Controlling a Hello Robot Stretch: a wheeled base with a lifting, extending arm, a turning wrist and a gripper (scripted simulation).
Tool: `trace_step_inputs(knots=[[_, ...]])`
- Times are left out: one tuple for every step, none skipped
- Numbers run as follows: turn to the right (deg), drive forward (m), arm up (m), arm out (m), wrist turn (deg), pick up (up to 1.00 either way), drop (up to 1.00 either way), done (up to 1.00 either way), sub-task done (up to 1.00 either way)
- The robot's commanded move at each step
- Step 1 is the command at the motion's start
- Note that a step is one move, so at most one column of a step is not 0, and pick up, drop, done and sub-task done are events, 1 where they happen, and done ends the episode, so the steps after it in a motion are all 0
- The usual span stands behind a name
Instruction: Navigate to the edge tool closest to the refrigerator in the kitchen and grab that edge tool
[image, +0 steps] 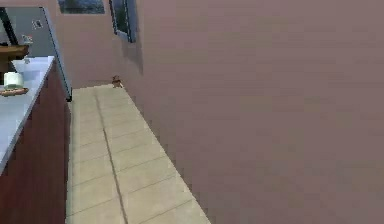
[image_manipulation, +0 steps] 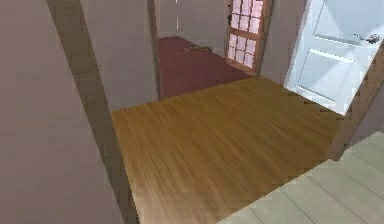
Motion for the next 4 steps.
trace_step_inputs(knots=[[-45.0, 0.0, 0.0, 0.0, 0.0, 0.0, 0.0, 0.0, 0.0], [45.0, 0.0, 0.0, 0.0, 0.0, 0.0, 0.0, 0.0, 0.0], [45.0, 0.0, 0.0, 0.0, 0.0, 0.0, 0.0, 0.0, 0.0], [15.0, 0.0, 0.0, 0.0, 0.0, 0.0, 0.0, 0.0, 0.0]])
